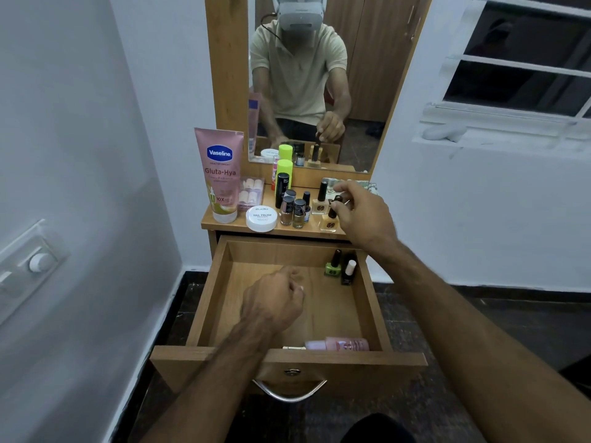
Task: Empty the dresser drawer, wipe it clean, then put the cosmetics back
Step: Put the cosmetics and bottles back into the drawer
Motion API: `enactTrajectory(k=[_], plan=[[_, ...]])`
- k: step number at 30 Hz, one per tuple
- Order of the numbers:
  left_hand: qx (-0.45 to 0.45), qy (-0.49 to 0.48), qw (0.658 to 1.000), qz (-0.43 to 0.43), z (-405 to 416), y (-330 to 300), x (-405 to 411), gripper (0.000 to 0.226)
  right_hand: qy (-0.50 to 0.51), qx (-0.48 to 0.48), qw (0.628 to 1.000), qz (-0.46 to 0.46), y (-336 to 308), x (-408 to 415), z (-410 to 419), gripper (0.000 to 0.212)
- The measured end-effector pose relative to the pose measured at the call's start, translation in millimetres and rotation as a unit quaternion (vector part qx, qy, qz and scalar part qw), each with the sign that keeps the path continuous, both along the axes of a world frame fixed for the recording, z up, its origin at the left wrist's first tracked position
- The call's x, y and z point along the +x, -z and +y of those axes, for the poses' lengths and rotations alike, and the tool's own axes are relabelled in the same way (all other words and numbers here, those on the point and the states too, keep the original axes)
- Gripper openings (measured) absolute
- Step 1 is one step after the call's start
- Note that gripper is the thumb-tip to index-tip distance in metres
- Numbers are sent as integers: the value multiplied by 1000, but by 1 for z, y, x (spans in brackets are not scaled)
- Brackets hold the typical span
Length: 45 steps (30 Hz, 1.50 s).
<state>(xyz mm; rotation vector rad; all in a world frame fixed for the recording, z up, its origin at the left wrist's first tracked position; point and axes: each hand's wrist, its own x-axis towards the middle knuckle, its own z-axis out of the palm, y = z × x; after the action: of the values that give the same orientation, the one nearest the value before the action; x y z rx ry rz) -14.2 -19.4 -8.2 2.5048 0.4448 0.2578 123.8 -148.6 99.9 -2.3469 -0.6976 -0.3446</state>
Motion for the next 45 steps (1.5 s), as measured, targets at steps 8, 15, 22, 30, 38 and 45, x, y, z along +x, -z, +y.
enactTrajectory(k=[8,15,22,30,38,45], plan=[[-6,8,1000,-16,-1,-3,-3,37,-71,-138,985,73,27,-24,-19,15],[5,3,1000,-7,-3,-5,-4,39,5,-228,970,80,57,-19,-27,13],[6,1,1000,-7,-4,-3,-2,39,40,-222,971,77,65,-11,-23,14],[3,5,1000,-7,-3,-3,-3,39,41,-200,976,72,73,-8,-23,14],[-3,6,1000,-12,-3,-2,-1,38,34,-137,990,23,41,-7,-11,20],[-10,4,1000,-9,-4,-3,-1,37,5,-147,989,-22,4,21,29,72]])
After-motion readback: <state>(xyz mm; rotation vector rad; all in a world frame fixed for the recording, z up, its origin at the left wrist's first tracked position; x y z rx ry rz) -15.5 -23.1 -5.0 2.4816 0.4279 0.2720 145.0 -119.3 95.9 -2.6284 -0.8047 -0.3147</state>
